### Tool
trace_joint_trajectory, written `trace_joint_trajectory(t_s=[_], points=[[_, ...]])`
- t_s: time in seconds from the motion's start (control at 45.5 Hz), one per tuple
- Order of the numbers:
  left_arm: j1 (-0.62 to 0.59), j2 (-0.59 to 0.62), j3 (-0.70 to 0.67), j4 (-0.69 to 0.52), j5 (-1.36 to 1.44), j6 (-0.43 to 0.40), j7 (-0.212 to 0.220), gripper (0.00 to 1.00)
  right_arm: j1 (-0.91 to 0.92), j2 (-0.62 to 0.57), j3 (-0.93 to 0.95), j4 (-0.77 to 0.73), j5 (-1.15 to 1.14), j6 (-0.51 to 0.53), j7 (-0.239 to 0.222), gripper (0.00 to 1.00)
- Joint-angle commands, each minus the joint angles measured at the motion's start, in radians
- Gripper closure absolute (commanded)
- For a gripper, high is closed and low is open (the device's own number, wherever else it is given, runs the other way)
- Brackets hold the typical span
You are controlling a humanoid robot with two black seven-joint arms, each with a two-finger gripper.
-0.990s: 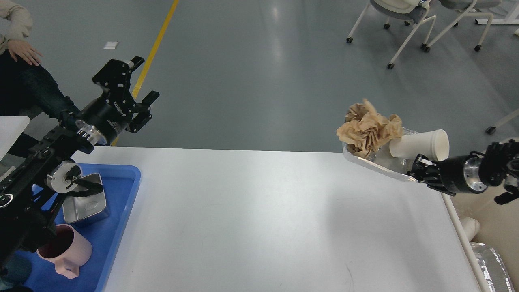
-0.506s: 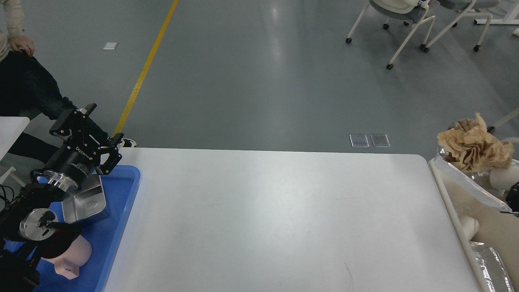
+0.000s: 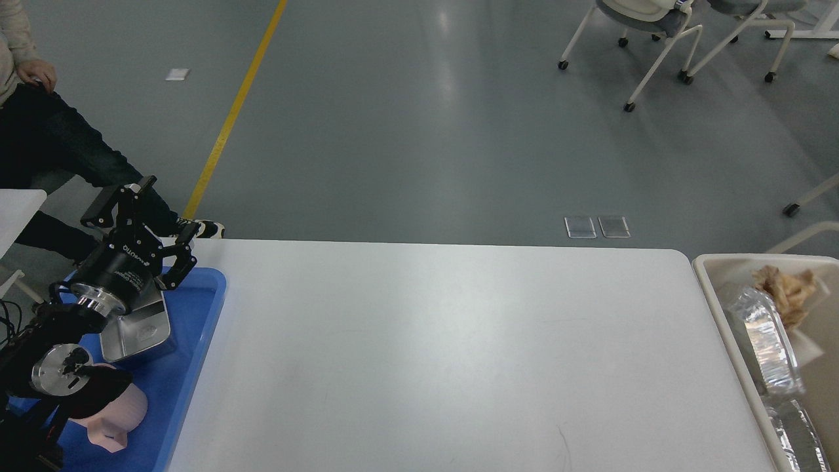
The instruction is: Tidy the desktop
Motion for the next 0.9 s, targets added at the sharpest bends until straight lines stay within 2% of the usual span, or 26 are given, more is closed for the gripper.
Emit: trace_joint_trajectory(t_s=[0.0, 0.11, 0.22, 0.33, 0.352, 0.374, 0.484, 0.594, 0.77, 0.88], points=[[0.005, 0.003, -0.001, 0.0, 0.0, 0.001, 0.0, 0.03, 0.006, 0.012, 0.003, 0.002, -0.002, -0.021, 0.001, 0.0], [0.017, 0.008, -0.008, 0.0, 0.0, 0.001, 0.0, 0.03, 0.015, 0.015, 0.004, 0.011, -0.002, -0.059, 0.002, 0.0], [0.019, 0.008, -0.017, 0.0, 0.0, 0.001, 0.0, 0.03, 0.054, 0.044, 0.027, 0.012, -0.002, -0.156, 0.022, 0.0], [0.023, 0.009, -0.028, 0.0, 0.0, 0.001, 0.0, 0.03, 0.074, 0.159, 0.107, 0.0, 0.003, -0.21, 0.113, 0.0], [0.025, 0.009, -0.033, 0.0, 0.0, 0.004, -0.008, 0.03, 0.071, 0.199, 0.128, -0.003, 0.003, -0.213, 0.145, 0.0], [0.026, 0.011, -0.034, 0.0, 0.0, 0.004, -0.006, 0.03, 0.074, 0.216, 0.132, -0.006, 0.003, -0.216, 0.15, 0.0], [0.029, 0.012, -0.059, 0.0, 0.0, 0.027, 0.004, 0.03, 0.127, 0.265, 0.142, 0.014, 0.005, -0.218, 0.151, 0.0], [0.036, 0.024, -0.077, 0.0, 0.0, 0.037, 0.006, 0.03, 0.212, 0.42, 0.188, 0.04, 0.02, -0.225, 0.151, 0.0], [0.062, 0.069, -0.079, -0.002, -0.002, 0.024, 0.001, 0.03, 0.164, 0.645, 0.584, 0.061, 0.256, -0.216, 0.156, 0.0], [0.1, 0.06, -0.135, -0.029, -0.023, 0.027, 0.001, 0.03, 0.086, 0.74, 0.699, 0.136, 0.333, -0.201, 0.156, 0.0]])
